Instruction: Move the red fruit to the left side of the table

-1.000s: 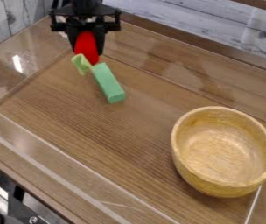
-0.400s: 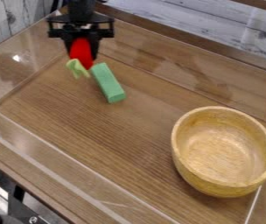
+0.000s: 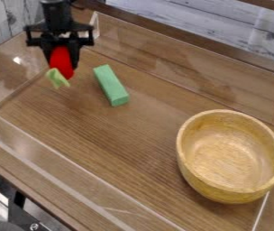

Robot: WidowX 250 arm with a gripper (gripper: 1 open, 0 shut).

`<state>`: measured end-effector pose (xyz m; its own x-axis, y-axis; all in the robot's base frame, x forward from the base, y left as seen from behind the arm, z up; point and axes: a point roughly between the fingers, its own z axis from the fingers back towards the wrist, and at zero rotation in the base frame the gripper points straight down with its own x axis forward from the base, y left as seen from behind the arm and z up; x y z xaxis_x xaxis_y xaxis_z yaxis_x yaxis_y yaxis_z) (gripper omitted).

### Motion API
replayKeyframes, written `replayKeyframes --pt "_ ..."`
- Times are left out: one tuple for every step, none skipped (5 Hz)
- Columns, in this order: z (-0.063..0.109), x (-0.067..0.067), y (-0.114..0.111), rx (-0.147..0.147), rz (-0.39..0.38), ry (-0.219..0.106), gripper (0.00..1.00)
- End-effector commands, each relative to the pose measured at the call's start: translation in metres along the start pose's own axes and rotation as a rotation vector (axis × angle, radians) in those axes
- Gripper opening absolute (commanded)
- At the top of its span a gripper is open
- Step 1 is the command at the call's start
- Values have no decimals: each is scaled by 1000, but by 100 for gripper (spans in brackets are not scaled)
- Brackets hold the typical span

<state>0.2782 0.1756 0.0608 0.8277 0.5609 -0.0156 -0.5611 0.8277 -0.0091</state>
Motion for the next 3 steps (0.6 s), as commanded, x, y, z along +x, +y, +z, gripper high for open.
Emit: replayKeyframes --pt "3 0 10 -6 -21 -31 100" --pt "2 8 12 -14 -20 -21 100" --pt "9 14 11 -35 -17 -15 100"
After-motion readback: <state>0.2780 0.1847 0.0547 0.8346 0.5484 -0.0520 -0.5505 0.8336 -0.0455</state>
